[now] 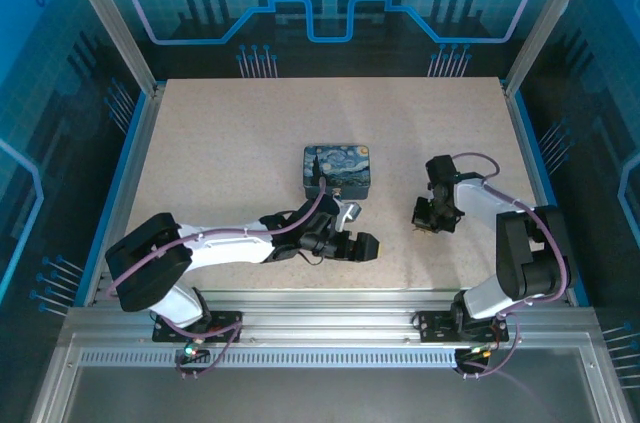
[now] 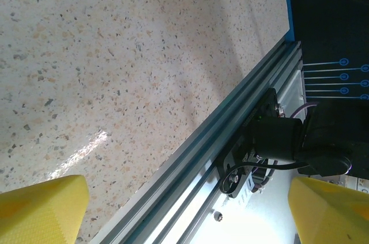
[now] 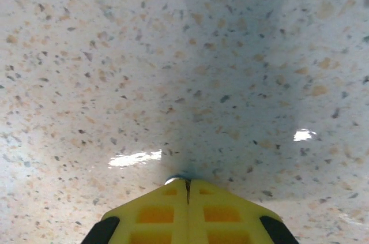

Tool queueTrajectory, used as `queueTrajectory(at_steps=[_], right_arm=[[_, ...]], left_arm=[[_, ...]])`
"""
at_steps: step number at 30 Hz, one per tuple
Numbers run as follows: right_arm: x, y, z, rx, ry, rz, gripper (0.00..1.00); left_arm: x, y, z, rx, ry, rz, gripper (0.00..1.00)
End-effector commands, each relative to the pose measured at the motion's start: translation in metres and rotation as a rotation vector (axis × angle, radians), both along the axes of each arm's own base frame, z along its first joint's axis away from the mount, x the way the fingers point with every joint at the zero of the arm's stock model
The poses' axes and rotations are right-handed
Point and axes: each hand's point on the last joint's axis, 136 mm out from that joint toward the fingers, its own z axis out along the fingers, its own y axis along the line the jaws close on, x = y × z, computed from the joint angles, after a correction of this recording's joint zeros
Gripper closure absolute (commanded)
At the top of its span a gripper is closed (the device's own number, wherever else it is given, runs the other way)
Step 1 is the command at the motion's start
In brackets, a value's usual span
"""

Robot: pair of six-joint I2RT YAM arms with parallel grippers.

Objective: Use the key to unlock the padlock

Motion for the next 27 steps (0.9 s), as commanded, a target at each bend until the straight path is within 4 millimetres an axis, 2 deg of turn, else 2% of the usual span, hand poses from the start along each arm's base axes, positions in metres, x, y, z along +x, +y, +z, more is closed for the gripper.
queueTrajectory(at_steps=[1,4,7,11,16,17,18,22,27], right_arm=[[-0.012,0.008,-0.005,0.027,0.043,0.012,1.0],[-0.008,0.013,0.006,0.06,0.004,0.007,1.0],[-0.002,0.018,0.026,0.098,-0.055,0.0,1.0],[0.008,0.026,0.062,0.158,-0.158,0.001,1.0],[0.014,0.037,0.104,0.233,-0.258,0.008,1.0],[0.013,0.04,0.11,0.254,-0.272,0.007,1.0],[0.019,0.044,0.127,0.277,-0.316,0.012,1.0],[0.024,0.056,0.164,0.332,-0.402,0.033,1.0],[0.031,0.089,0.206,0.411,-0.491,0.097,1.0]], left_arm=[[-0.001,0.0,0.005,-0.019,-0.014,0.006,0.1],[-0.001,0.001,0.005,-0.017,-0.014,0.008,0.1],[0.003,0.005,0.005,-0.019,-0.013,0.03,0.1],[0.014,0.022,0.007,-0.029,-0.022,0.105,0.1],[0.027,0.042,0.02,-0.048,-0.061,0.192,0.11],[0.03,0.046,0.025,-0.052,-0.073,0.206,0.12],[0.034,0.05,0.03,-0.058,-0.085,0.221,0.12],[0.056,0.07,0.056,-0.095,-0.123,0.298,0.15],[0.087,0.09,0.1,-0.157,-0.202,0.372,0.22]])
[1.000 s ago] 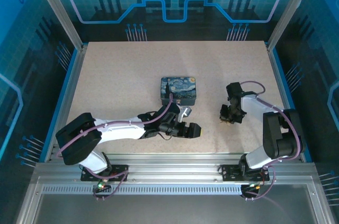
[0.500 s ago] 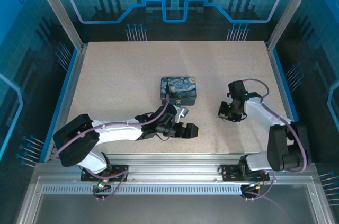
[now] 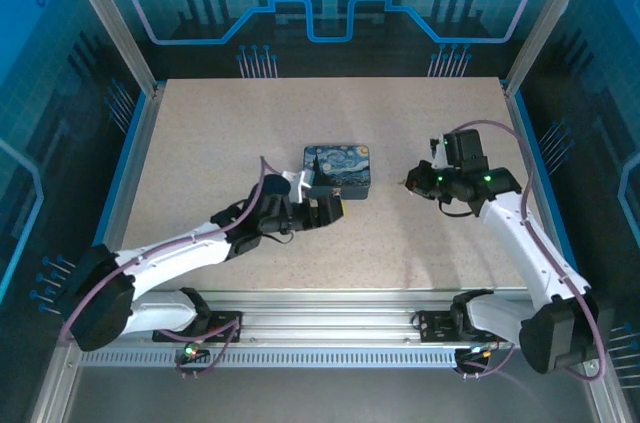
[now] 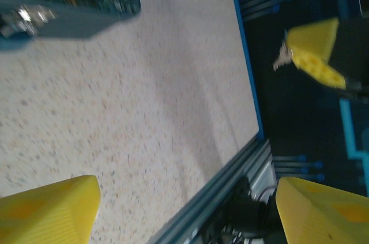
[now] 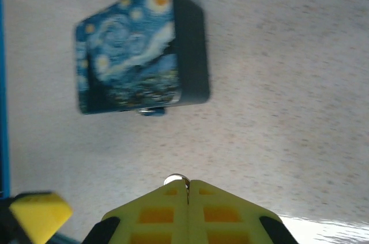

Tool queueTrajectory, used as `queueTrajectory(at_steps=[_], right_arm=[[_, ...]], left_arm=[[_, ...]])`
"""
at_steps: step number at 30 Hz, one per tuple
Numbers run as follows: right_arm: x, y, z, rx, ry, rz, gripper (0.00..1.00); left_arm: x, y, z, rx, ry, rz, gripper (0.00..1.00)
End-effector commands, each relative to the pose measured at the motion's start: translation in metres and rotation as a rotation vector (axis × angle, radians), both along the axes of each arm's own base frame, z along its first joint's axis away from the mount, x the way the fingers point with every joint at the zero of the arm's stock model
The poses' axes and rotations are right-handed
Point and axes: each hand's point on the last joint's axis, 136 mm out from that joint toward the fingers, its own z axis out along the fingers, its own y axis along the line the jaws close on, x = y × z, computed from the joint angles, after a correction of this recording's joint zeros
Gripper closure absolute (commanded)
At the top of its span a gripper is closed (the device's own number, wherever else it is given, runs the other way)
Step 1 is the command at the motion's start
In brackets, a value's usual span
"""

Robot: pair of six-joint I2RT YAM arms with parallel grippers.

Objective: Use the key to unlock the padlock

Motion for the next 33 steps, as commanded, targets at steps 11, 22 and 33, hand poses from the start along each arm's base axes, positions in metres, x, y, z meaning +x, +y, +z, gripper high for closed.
queueTrajectory(at_steps=[11,22,33], right_arm=[[0.001,0.098,0.073,0.196,-0.132,0.174,1.0],[-0.004,0.119,0.081,0.256,-0.139,0.215,1.0],[-0.01,0.125,0.082,0.27,-0.135,0.231,1.0]], left_arm=[[0.04,-0.009,0.102,-0.119,-0.208,-0.005,0.38],[0.042,-0.021,0.114,-0.166,-0.217,-0.044,0.5],[0.044,-0.023,0.12,-0.171,-0.237,-0.051,0.71]])
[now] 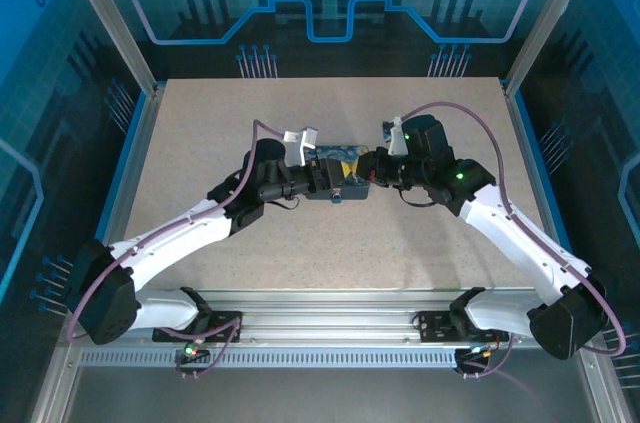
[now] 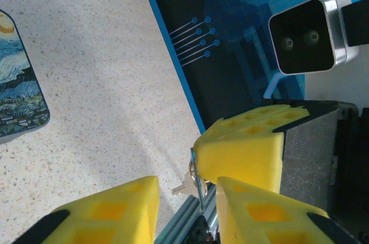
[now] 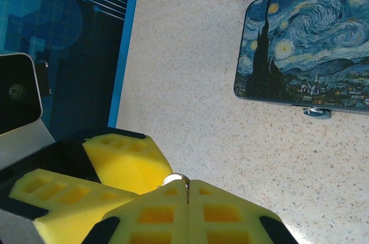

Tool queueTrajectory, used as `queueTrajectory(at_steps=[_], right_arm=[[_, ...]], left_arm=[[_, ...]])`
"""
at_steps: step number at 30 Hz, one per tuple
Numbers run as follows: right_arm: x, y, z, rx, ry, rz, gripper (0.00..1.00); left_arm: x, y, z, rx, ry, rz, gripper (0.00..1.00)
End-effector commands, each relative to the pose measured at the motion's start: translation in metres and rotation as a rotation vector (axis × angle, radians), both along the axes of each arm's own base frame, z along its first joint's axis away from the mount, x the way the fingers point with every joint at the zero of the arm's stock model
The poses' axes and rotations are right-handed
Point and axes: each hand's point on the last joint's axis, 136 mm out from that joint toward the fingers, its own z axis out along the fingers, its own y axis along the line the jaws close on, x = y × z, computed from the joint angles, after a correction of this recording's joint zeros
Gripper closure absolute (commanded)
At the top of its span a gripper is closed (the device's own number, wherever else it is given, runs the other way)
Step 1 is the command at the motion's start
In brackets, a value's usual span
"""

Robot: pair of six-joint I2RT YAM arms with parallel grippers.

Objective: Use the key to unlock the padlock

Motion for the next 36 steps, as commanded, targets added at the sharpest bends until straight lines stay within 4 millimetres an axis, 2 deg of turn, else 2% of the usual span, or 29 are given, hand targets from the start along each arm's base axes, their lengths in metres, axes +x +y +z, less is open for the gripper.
queueTrajectory(at_steps=[1,4,7,12,15,16,19,21,26,32,33,34,36], right_arm=[[-0.003,0.007,0.011,0.033,-0.019,0.021,1.0],[-0.004,0.008,0.012,0.035,-0.021,0.025,1.0],[-0.005,0.008,0.013,0.037,-0.022,0.026,1.0],[-0.005,0.01,0.015,0.048,-0.023,0.028,1.0],[-0.007,0.009,0.013,0.045,-0.023,0.034,1.0],[-0.007,0.009,0.011,0.043,-0.021,0.036,0.98],[-0.009,0.001,0.002,0.013,-0.019,0.025,0.7],[-0.009,-0.007,-0.004,-0.004,-0.026,0.017,0.59],[-0.009,-0.029,-0.022,-0.016,-0.032,0.0,0.53],[-0.008,-0.037,-0.043,-0.068,-0.107,0.048,0.47],[-0.007,-0.035,-0.042,-0.071,-0.142,0.068,0.45],[-0.01,-0.036,-0.054,-0.089,-0.143,0.079,0.43],[-0.01,-0.037,-0.06,-0.109,-0.158,0.091,0.43]], left_arm=[[0.003,-0.003,0.026,-0.041,-0.058,-0.015,0.72],[0.003,-0.001,0.025,-0.037,-0.058,-0.011,0.73],[0.003,0.0,0.025,-0.038,-0.059,-0.009,0.8],[0.002,0.0,0.025,-0.037,-0.06,-0.014,1.0],[0.003,0.001,0.027,-0.032,-0.068,-0.012,1.0],[0.004,0.003,0.026,-0.026,-0.067,-0.01,1.0],[0.005,0.009,0.021,0.013,-0.051,-0.01,1.0],[0.005,0.014,0.014,0.059,-0.033,-0.018,1.0],[-0.001,0.027,-0.005,0.218,0.035,-0.081,1.0],[-0.016,0.033,-0.017,0.325,0.07,-0.19,1.0],[-0.018,0.033,-0.018,0.33,0.073,-0.206,1.0],[-0.02,0.033,-0.018,0.333,0.076,-0.222,1.0],[-0.024,0.032,-0.019,0.334,0.085,-0.249,1.0]])
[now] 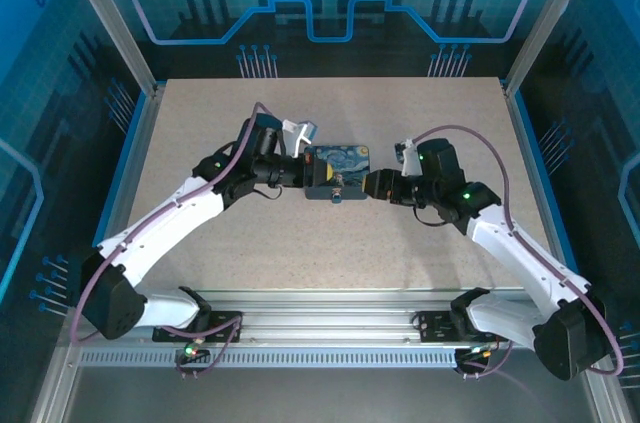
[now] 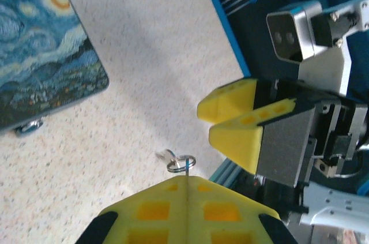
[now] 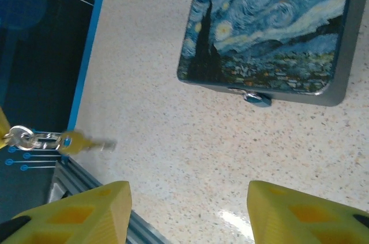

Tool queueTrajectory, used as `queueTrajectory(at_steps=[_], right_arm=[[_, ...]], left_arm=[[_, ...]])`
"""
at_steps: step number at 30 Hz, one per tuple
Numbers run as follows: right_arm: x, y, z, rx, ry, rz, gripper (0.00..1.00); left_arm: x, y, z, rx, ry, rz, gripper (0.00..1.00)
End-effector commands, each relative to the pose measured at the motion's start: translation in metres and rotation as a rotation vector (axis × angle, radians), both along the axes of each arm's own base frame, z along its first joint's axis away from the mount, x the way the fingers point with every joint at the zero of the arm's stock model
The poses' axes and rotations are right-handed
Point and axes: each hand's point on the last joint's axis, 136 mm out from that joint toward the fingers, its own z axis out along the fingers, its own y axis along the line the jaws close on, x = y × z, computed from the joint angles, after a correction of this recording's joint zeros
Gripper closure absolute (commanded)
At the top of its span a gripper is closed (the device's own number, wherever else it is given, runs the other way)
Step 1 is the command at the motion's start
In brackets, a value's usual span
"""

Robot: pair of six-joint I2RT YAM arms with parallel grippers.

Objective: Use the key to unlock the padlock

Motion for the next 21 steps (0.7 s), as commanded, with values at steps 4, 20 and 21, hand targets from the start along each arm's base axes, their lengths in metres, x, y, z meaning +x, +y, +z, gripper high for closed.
queueTrajectory(at_steps=[4,20,21], right_arm=[[0.006,0.001,0.001,0.051,-0.065,0.06,0.42],[0.013,0.031,0.066,0.384,-0.212,0.196,0.39],[0.013,0.034,0.07,0.411,-0.22,0.211,0.41]], left_arm=[[-0.019,0.001,-0.012,0.052,0.069,-0.129,1.0],[-0.015,-0.004,0.013,-0.034,0.054,-0.159,1.0],[-0.016,-0.005,0.017,-0.053,0.051,-0.166,1.0]])
